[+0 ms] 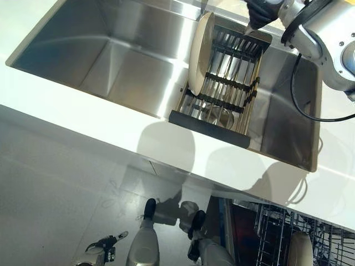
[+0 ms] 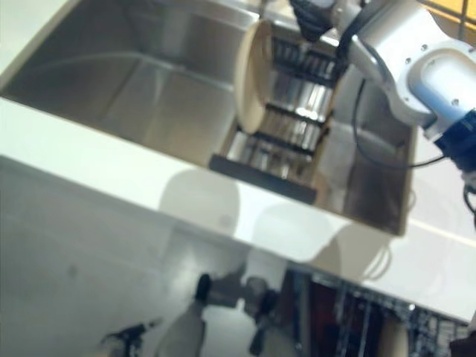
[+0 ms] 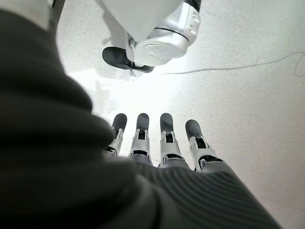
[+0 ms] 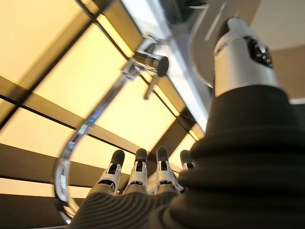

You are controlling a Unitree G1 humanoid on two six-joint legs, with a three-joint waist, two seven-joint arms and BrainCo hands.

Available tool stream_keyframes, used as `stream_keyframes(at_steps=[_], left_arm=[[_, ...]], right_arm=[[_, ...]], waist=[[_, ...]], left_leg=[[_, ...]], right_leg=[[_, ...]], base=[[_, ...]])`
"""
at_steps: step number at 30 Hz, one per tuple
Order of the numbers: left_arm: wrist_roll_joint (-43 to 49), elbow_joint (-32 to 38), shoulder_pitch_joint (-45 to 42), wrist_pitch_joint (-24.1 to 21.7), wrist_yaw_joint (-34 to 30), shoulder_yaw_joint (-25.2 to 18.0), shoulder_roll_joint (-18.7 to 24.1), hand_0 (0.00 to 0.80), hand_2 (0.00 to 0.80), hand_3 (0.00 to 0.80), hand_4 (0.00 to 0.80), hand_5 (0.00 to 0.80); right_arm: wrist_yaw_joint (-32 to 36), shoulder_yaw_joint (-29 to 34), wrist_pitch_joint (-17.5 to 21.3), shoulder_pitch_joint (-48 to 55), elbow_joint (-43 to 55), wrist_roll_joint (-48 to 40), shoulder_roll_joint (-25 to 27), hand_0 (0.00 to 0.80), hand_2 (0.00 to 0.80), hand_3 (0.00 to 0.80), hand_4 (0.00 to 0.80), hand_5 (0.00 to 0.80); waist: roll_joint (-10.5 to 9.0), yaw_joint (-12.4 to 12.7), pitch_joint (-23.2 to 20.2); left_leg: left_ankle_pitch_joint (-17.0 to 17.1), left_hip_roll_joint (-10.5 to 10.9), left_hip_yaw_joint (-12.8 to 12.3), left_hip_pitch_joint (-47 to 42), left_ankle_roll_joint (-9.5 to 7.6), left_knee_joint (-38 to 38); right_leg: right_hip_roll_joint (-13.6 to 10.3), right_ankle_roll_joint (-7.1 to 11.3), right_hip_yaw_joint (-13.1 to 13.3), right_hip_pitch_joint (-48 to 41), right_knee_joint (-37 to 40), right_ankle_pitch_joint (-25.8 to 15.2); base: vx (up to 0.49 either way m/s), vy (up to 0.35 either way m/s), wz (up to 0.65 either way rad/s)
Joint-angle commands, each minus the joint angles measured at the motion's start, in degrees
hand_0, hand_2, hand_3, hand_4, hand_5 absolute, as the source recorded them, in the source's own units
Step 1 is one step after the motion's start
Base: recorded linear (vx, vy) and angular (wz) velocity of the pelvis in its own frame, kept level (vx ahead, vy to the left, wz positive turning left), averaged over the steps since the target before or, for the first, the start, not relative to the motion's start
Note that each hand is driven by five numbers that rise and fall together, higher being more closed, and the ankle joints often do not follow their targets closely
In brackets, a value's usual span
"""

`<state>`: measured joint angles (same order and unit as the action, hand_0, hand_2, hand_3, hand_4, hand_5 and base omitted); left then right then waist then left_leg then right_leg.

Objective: Take plates into dishwasher

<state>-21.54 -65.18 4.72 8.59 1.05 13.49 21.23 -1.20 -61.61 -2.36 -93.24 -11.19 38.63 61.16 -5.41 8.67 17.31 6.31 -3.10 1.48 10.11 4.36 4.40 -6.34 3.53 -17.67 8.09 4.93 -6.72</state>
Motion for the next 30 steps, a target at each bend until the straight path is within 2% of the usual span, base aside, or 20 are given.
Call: stream_keyframes(at_steps=[1,15,30], left_arm=[[-0.2,-1.5,0.0,-0.3,0.0,1.1,0.7,0.000,0.000,0.000,0.000,0.000],[0.3,-1.9,0.0,-0.7,0.0,1.7,-0.2,0.000,0.000,0.000,0.000,0.000],[-0.6,-1.9,-0.2,-0.7,-0.2,1.5,-0.7,0.000,0.000,0.000,0.000,0.000]], right_arm=[[0.7,0.3,-0.1,-1.3,-0.1,-1.3,-1.2,0.000,0.000,0.000,0.000,0.000],[3.1,0.6,1.2,2.7,-4.0,-0.8,-6.5,0.000,0.000,0.000,0.000,0.000],[3.8,0.2,1.4,2.3,-6.5,0.7,-7.1,0.000,0.000,0.000,0.000,0.000]], waist=[[-1.94,0.1,-1.7],[-1.51,1.4,-2.1],[-1.27,1.7,-0.9]], left_leg=[[-1.2,1.1,-0.5,0.7,-0.84,0.6],[-1.3,1.3,-0.1,0.5,-0.80,0.6],[-1.0,1.6,0.3,1.5,-0.87,0.6]], right_leg=[[-2.6,5.19,1.6,-1.1,0.1,-0.1],[-2.7,4.71,1.0,-1.6,0.1,0.4],[-2.7,4.56,1.0,-0.7,0.1,0.2]], base=[[0.000,0.000,0.00],[0.000,0.000,0.00],[0.000,0.000,0.00]])
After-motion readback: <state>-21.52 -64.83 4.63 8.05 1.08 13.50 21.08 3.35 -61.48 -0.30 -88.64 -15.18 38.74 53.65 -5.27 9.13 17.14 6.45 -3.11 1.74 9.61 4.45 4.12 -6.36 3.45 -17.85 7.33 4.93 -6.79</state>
